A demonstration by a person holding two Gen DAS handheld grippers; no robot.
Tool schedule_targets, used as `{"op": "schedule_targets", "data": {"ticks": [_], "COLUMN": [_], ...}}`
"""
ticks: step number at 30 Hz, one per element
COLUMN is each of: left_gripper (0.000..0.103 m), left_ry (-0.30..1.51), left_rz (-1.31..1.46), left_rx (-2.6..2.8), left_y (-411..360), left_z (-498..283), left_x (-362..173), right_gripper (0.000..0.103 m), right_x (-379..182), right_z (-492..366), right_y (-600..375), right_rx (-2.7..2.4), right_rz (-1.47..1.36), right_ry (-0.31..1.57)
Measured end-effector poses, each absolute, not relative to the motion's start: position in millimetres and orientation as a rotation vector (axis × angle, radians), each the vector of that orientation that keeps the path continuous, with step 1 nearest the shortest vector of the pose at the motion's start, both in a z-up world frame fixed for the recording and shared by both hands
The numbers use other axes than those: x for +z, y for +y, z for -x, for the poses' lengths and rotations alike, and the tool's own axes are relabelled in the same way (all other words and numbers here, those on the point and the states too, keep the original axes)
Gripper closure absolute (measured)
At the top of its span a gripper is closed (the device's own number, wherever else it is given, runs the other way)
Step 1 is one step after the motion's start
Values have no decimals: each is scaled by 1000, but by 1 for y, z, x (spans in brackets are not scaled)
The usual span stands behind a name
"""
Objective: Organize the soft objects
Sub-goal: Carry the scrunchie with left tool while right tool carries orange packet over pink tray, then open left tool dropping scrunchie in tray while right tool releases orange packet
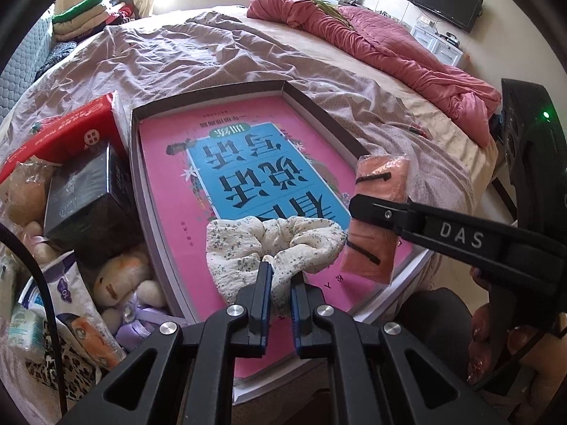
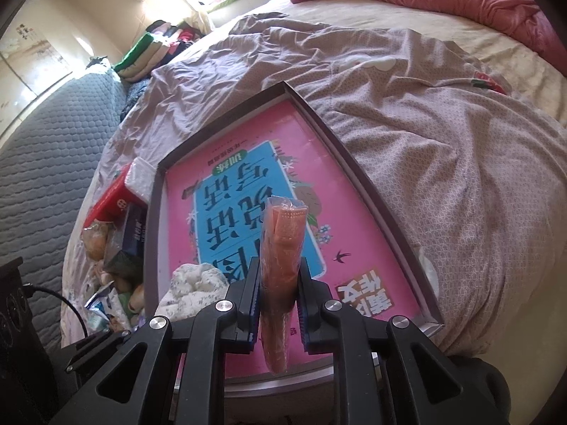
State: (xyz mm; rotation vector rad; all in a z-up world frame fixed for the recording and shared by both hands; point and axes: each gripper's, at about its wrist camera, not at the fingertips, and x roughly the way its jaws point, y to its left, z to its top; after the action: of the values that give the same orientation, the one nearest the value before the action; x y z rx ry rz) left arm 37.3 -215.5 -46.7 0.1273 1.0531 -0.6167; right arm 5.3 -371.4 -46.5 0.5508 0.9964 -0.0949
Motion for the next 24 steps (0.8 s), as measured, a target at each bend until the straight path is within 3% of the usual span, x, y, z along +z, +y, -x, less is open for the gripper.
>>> {"op": "schedule_targets", "data": {"ticks": [12,24], "left_gripper": [93,92], "left_ry": [1112,1139], "left_rz": [-127,-86], "left_rx": [-664,-694], "left_y": [-218,-216], "left_z": [-29,-29], "left_x": [-56,-55], "right_gripper": [78,62], "right_x": [-60,-56], "right_z": [-3,2], "right_y": [-391,-397], "right_rx": [-189,-244], "right_rz": [-609,-604], "right_ry": [1037,1023]}}
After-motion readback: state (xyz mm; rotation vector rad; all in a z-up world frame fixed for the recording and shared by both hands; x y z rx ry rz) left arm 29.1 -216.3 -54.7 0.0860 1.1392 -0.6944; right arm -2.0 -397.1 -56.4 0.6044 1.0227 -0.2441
